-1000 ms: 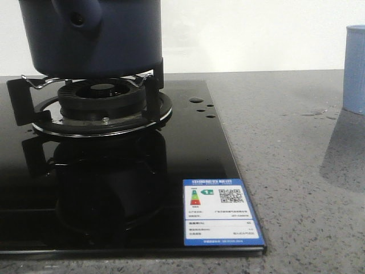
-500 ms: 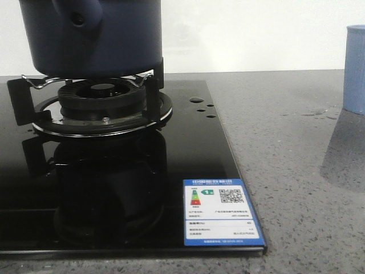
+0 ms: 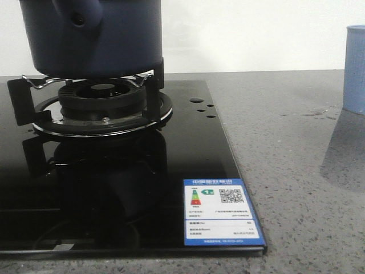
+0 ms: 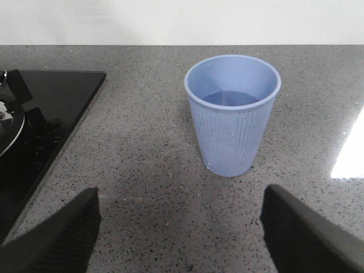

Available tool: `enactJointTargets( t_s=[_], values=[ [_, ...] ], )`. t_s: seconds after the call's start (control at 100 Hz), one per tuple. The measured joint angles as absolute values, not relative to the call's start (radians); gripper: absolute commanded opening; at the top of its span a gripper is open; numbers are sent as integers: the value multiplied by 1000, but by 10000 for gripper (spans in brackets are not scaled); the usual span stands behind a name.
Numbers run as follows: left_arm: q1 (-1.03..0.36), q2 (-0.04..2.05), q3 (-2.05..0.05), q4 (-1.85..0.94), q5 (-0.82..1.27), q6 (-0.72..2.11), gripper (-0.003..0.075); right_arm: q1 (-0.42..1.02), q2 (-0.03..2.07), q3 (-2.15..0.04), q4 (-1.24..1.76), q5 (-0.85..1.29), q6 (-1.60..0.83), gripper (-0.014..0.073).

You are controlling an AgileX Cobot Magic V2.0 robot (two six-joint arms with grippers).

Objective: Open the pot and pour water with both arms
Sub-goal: 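Lift the glass lid up off the pot with the left gripper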

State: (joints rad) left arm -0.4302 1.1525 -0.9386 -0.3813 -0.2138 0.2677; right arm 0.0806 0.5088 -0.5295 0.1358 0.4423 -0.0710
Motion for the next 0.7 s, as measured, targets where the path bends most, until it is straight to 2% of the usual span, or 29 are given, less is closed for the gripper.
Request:
enactJointTargets(
  t_s=[0.3, 0.7],
  values=[
    [-307, 1063, -939, -361, -125, 270, 370, 81, 509, -509, 71, 411, -71, 533],
    [-164, 976, -939, -340, -46, 270, 370, -11, 537, -375, 69, 204, -71, 533]
  ],
)
